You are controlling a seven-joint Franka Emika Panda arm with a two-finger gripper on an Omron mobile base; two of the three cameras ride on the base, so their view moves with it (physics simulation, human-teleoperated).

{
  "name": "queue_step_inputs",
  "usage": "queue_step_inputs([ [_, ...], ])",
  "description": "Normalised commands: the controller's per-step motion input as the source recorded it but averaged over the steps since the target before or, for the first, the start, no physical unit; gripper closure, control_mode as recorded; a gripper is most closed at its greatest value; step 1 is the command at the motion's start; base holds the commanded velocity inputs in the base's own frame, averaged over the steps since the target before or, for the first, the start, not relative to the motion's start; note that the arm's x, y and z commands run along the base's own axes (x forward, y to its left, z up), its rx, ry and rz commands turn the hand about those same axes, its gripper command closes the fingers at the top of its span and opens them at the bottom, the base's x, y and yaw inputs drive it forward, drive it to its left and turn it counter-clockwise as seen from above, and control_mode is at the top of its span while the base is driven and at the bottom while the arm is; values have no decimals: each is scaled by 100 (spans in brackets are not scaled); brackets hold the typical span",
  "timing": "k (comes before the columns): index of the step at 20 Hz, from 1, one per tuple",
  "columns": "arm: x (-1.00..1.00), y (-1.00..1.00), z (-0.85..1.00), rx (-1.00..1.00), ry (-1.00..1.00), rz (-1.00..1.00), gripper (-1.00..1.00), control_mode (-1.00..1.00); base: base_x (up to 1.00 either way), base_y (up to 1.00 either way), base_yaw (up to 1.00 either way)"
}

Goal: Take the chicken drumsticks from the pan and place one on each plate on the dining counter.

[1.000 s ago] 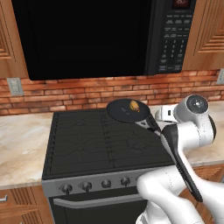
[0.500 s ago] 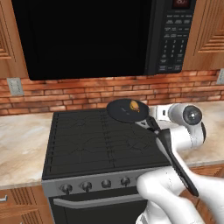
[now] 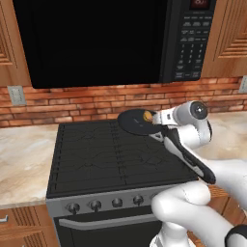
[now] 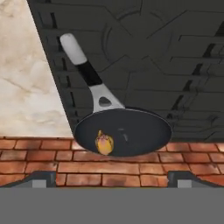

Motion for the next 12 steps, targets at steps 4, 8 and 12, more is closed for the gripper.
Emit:
queue_step_inputs([
  [4, 41, 1, 10, 0, 30, 8, -100, -100, 0, 0, 0],
  [8, 38, 0, -24, -1, 21, 1, -100, -100, 0, 0, 0],
  [12, 8, 0, -88, -1, -8, 1, -100, -100, 0, 0, 0],
])
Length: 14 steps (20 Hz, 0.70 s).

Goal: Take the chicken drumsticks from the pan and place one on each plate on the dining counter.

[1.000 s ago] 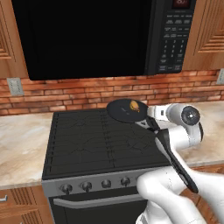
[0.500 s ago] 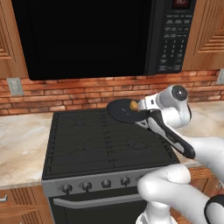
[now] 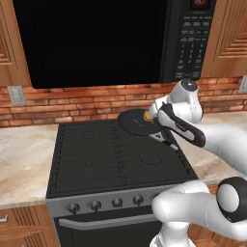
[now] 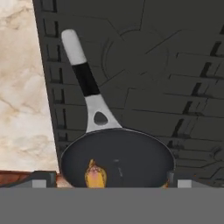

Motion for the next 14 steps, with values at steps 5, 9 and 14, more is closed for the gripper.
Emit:
queue_step_inputs([
  [5, 20, 0, -89, -3, -8, 4, -100, -100, 0, 0, 0],
  [9, 24, 0, -51, 0, -7, 4, -100, -100, 0, 0, 0],
  [14, 50, 0, 1, 0, 0, 4, -100, -100, 0, 0, 0],
])
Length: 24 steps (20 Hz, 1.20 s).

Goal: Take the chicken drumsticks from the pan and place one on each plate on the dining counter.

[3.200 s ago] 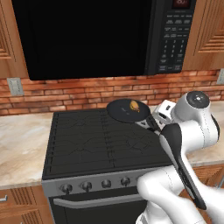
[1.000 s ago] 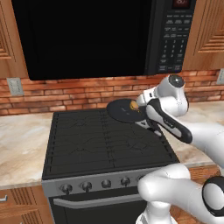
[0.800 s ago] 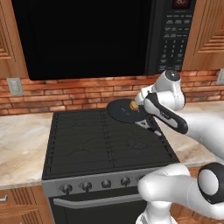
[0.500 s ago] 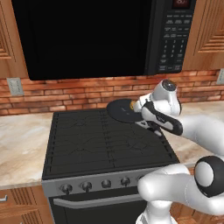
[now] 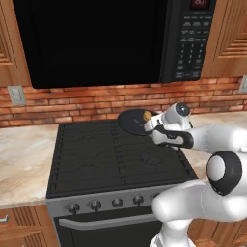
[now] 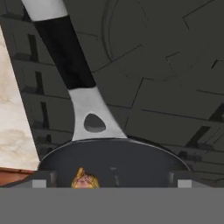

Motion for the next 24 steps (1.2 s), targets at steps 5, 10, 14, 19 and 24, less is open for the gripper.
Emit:
queue_step_inputs([
  [5, 44, -9, 12, 0, 0, 3, -100, -100, 0, 0, 0],
  [10, 30, -19, -1, 0, 0, 3, -100, -100, 0, 0, 0],
  [14, 26, -24, -9, -1, 0, 4, -100, -100, 0, 0, 0],
  [19, 39, -7, -22, -5, 1, 4, -100, -100, 0, 0, 0],
  [24, 41, 0, -31, -9, 3, 5, -100, -100, 0, 0, 0],
])
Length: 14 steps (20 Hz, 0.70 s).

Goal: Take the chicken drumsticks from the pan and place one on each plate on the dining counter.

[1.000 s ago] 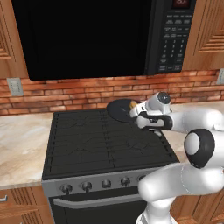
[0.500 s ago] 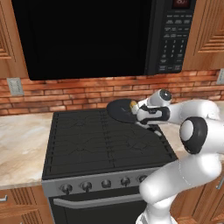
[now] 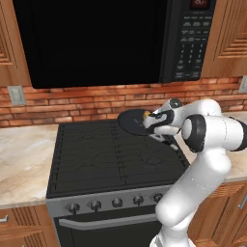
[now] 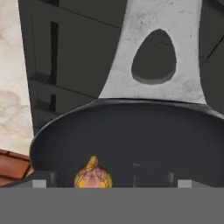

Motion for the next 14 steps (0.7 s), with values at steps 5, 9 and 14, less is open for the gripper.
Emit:
queue_step_inputs([
  [5, 40, -2, -25, -6, 2, 7, -100, -100, 0, 0, 0],
  [9, 41, -19, -17, 0, 0, 7, -100, -100, 0, 0, 0],
  [14, 26, -36, -27, 0, 0, 5, -100, -100, 0, 0, 0],
])
